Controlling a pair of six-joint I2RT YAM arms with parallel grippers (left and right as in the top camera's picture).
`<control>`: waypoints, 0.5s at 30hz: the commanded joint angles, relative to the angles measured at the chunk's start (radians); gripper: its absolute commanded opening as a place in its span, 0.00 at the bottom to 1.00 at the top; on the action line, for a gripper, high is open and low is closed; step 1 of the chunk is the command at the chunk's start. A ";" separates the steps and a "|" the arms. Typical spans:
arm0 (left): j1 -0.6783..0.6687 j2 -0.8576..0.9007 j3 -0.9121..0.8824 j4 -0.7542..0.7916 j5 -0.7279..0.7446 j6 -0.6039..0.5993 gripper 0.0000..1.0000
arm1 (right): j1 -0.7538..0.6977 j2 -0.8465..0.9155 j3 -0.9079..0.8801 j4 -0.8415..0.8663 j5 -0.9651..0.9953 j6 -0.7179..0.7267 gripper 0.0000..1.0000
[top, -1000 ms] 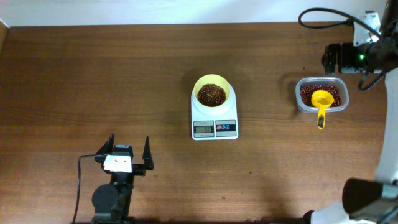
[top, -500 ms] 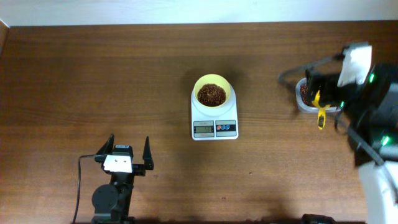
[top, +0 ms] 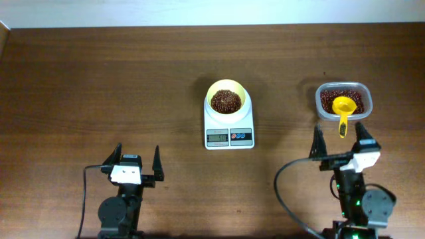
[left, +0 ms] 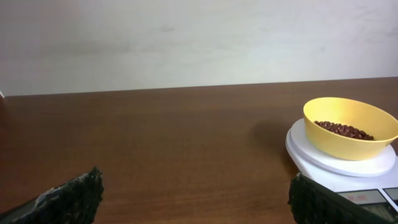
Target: Scoop item into bowl and weigh 50g on scale
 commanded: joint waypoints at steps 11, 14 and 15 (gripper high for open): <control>0.006 -0.005 -0.003 -0.005 0.008 0.016 0.99 | 0.082 -0.326 -0.091 -0.428 0.170 0.011 0.99; 0.006 -0.005 -0.003 -0.005 0.008 0.016 0.99 | 0.082 -0.326 -0.091 -0.433 0.167 -0.005 0.99; 0.006 -0.005 -0.003 -0.005 0.008 0.016 0.99 | 0.082 -0.326 -0.091 -0.432 0.148 -0.030 0.99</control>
